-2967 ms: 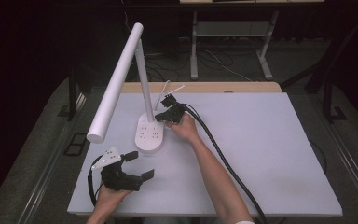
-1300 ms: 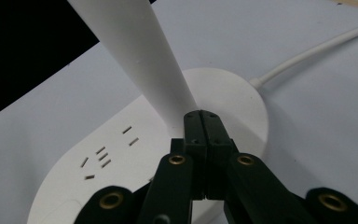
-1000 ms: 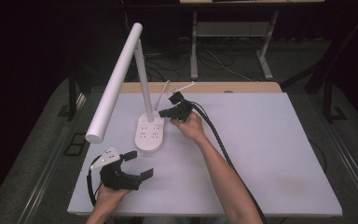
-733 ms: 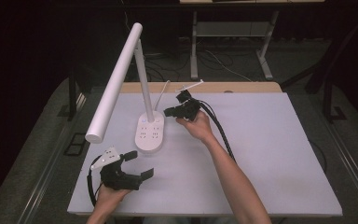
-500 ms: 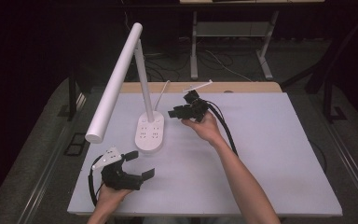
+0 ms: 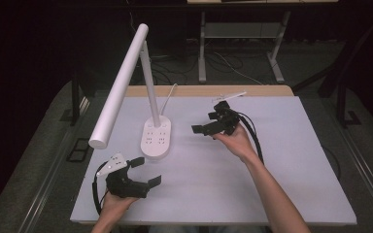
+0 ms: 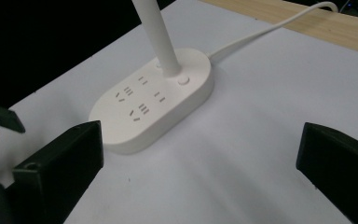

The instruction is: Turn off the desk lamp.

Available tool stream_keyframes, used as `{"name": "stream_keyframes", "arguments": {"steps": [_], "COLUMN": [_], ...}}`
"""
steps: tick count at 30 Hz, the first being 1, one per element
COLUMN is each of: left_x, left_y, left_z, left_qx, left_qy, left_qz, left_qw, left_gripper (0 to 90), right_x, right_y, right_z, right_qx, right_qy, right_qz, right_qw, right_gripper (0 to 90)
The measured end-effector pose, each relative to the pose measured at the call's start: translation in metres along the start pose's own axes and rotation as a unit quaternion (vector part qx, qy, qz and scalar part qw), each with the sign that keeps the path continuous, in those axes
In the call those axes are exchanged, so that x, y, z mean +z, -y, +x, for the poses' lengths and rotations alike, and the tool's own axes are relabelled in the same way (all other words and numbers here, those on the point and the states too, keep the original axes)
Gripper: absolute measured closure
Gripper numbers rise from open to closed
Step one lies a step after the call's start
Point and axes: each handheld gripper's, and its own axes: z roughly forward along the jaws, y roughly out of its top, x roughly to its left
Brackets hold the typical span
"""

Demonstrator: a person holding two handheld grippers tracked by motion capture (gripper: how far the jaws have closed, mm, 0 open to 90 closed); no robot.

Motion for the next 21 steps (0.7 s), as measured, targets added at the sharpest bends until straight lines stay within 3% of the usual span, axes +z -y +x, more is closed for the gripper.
{"name": "stream_keyframes", "arguments": {"steps": [21], "left_x": [0.002], "left_y": [0.000], "left_z": [-0.003], "left_qx": [0.004], "left_qy": [0.001], "left_qz": [0.004], "left_qw": [1.0000], "left_gripper": [0.0], "right_x": [-0.093], "right_y": [0.076], "right_z": [0.000], "right_qx": [0.017], "right_qy": [0.030], "right_qz": [-0.021], "right_qw": [0.9992], "right_gripper": [0.7]}}
